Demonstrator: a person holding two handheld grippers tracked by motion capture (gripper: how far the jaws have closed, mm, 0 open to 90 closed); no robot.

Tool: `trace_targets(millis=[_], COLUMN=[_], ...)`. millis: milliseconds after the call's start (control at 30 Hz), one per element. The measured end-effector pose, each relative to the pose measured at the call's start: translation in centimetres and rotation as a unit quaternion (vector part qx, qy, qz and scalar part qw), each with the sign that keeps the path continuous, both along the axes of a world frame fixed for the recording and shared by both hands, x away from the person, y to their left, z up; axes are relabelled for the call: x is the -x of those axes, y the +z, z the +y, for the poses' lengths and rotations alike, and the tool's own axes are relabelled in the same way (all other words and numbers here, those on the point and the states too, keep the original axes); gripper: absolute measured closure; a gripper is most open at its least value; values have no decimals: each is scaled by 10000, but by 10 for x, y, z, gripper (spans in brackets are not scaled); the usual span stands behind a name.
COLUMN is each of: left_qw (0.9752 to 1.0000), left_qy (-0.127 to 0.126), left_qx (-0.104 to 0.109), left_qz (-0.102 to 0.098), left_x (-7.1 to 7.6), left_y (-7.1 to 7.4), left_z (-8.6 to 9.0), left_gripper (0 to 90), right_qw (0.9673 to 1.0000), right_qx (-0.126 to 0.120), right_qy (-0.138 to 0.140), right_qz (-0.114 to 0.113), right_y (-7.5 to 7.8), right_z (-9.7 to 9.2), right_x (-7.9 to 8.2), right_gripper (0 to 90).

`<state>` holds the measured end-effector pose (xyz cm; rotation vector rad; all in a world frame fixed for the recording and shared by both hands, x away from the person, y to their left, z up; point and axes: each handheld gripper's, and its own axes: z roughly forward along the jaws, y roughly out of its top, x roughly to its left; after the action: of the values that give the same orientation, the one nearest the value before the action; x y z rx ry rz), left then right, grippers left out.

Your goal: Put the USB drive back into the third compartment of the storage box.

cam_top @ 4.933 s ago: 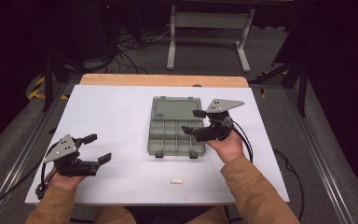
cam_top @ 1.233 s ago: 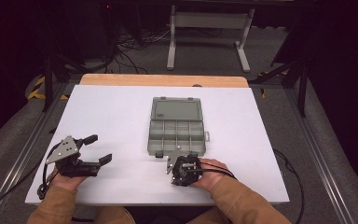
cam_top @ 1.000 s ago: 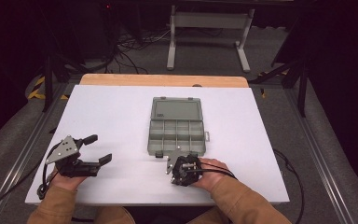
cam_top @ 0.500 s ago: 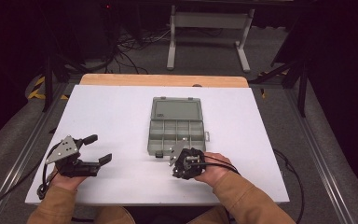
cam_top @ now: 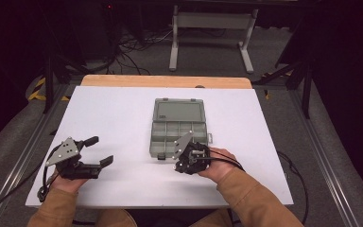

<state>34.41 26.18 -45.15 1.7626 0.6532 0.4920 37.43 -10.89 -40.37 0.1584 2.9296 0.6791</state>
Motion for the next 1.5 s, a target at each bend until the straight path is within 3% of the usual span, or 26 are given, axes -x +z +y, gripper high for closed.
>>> trace_targets(millis=[200, 833, 1500], left_qw=[10000, 10000, 10000], left_qy=[1, 7, 7], left_qx=[4, 16, -3], left_qz=[1, 8, 9], left_x=[0, 0, 0], left_y=[0, 0, 0], left_z=[0, 1, 1], left_gripper=[103, 103, 103], right_qw=[9999, 9978, 9919], right_qx=[-78, -427, -517], right_qy=[-16, -424, -1081], right_qz=[-89, -293, -414], right_y=[6, 33, 37], right_z=[-2, -11, -13], right_x=[-5, -36, -74], right_gripper=[792, 792, 792])
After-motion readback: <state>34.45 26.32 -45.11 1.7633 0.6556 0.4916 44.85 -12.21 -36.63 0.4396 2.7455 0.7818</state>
